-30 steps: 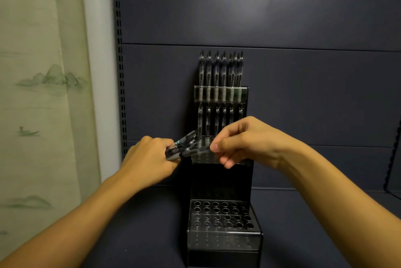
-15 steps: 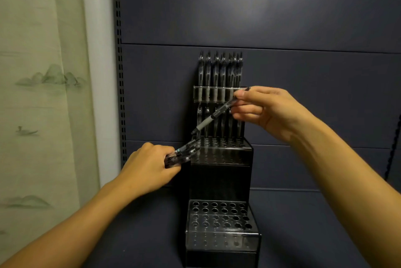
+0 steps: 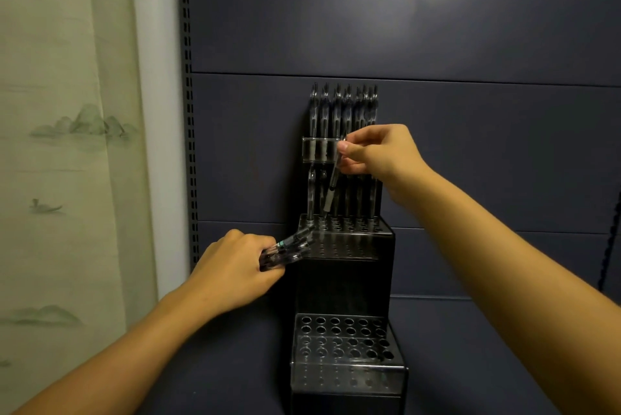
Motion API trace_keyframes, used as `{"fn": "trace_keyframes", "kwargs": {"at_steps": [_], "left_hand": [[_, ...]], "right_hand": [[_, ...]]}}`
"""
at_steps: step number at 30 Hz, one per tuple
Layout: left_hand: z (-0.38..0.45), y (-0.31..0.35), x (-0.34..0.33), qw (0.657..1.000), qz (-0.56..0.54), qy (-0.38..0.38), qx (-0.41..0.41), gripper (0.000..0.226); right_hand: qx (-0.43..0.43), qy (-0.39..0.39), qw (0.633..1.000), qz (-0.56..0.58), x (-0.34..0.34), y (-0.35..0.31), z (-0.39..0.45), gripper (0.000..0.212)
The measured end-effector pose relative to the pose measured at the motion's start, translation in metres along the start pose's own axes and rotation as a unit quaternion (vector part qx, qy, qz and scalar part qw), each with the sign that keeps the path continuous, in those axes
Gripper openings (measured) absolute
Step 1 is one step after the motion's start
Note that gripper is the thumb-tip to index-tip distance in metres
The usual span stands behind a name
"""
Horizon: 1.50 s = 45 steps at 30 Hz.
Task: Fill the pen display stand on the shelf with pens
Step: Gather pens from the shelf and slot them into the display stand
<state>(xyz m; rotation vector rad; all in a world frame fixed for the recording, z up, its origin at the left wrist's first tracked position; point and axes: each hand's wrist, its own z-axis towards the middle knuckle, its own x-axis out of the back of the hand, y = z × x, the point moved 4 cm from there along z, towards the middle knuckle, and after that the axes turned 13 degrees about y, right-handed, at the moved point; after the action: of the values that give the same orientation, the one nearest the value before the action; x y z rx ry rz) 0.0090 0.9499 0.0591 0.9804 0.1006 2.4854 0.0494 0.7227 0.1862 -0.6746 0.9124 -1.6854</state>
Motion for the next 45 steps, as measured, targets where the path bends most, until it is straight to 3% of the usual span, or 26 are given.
{"fn": "trace_keyframes", "kwargs": {"at_steps": [20, 28, 45], "left_hand": [[-0.004, -0.001, 0.005, 0.999, 0.025, -0.018, -0.010, 0.027], [-0.005, -0.002, 0.006, 0.999, 0.025, -0.022, -0.010, 0.026], [-0.006, 0.002, 0.002, 1.000, 0.001, -0.020, -0.004, 0.027]], "right_hand": [[0.085, 0.015, 0.987, -0.135, -0.022, 0.006, -0.009, 0.016], [0.037, -0.017, 0.977, -0.211, -0.030, 0.027, -0.014, 0.016], [0.053, -0.025, 0.973, -0.223, -0.012, 0.025, -0.038, 0.025]]}}
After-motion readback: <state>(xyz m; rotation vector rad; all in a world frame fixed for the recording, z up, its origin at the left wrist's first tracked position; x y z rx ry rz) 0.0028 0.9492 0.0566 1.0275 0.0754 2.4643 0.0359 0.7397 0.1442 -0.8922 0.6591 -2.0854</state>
